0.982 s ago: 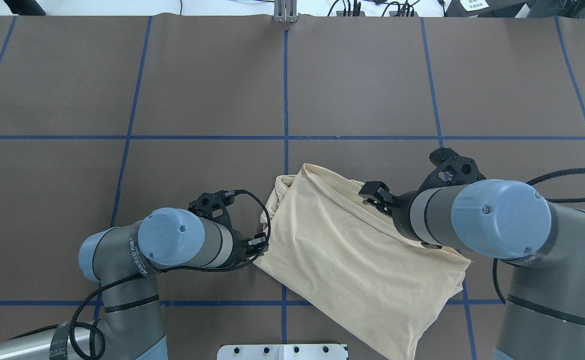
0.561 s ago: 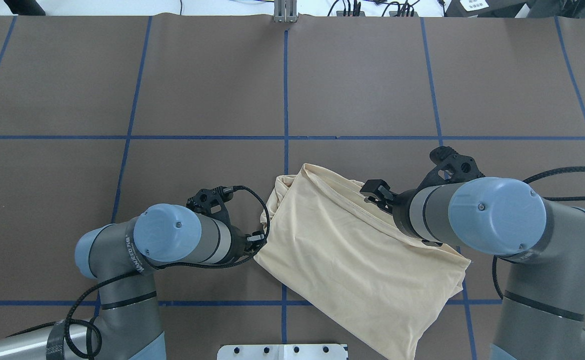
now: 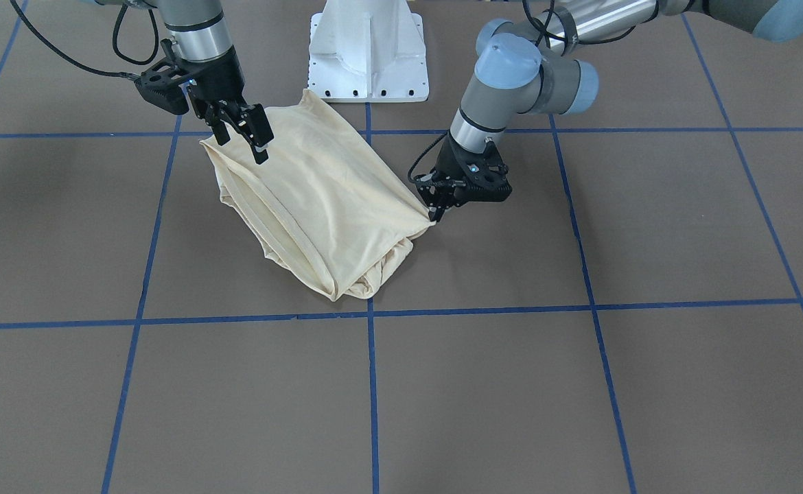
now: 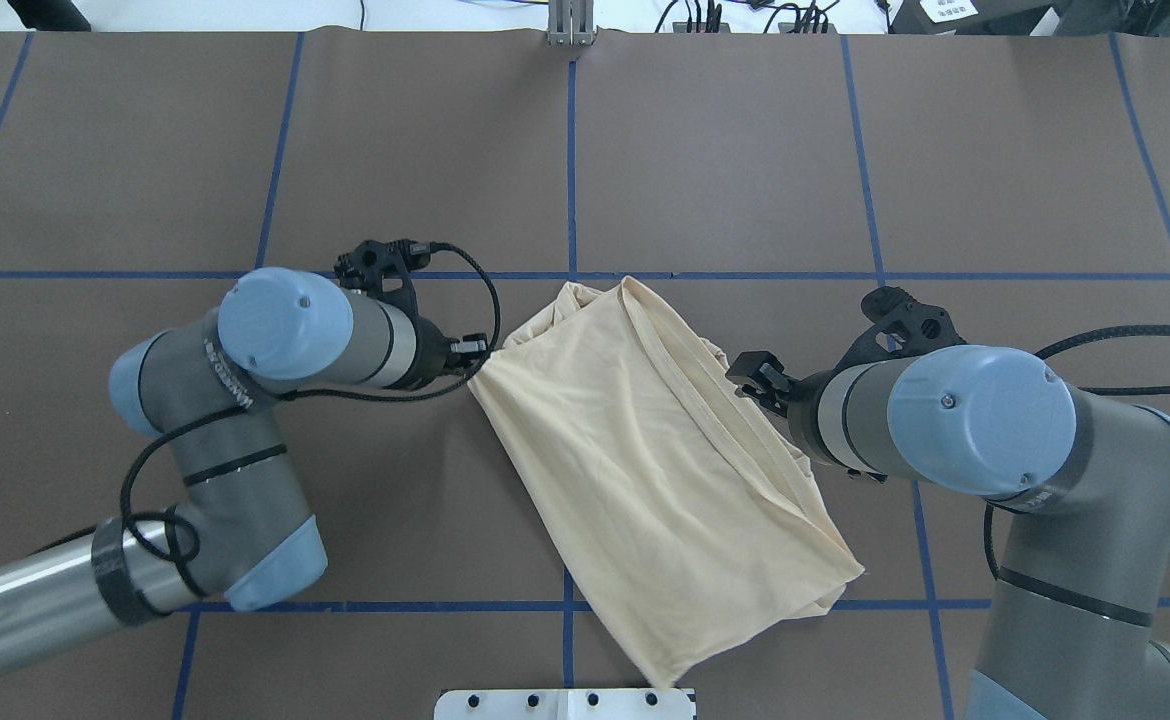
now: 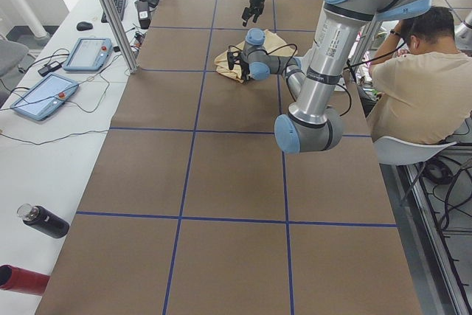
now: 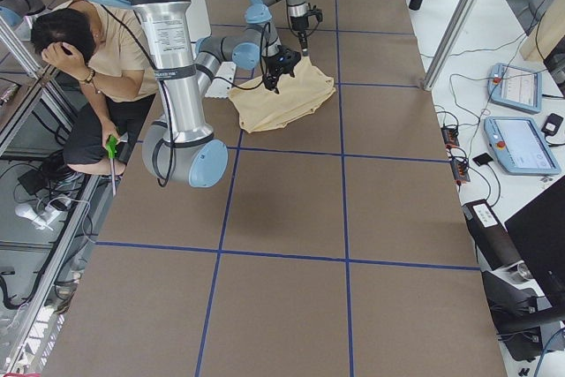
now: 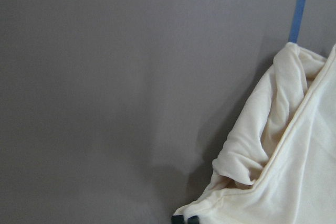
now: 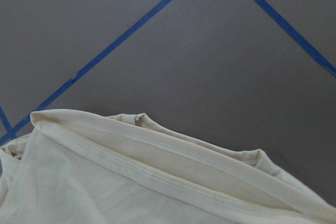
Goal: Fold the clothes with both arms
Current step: 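Rotate the folded shirt with both grippers to lie lengthwise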
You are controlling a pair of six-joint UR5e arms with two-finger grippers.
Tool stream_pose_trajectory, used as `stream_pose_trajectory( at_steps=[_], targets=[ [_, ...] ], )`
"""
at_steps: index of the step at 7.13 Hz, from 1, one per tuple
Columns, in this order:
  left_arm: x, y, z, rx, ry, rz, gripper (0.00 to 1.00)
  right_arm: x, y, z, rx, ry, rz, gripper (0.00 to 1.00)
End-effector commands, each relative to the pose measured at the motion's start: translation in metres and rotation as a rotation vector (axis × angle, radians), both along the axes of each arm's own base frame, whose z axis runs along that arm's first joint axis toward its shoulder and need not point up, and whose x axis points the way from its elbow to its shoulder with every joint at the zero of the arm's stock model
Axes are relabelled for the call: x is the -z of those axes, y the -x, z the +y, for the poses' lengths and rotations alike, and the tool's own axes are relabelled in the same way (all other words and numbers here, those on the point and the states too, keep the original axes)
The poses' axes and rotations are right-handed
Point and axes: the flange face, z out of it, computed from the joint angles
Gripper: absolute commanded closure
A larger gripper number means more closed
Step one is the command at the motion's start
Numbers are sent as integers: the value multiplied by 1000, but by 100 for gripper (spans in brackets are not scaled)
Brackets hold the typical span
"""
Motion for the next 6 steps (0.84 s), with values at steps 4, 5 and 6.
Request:
stream_pose_trajectory(
  at_steps=[4, 5, 6],
  targets=[
    [-15, -4, -172, 159, -98, 45, 46, 23, 35, -8, 1, -2, -29, 0],
    [-15, -1, -173, 159, -103, 48, 43, 28, 54, 1, 23, -3, -30, 0],
    [-19, 0, -173, 161, -98, 42, 43, 23, 73, 20, 35, 29, -28, 0]
  ],
)
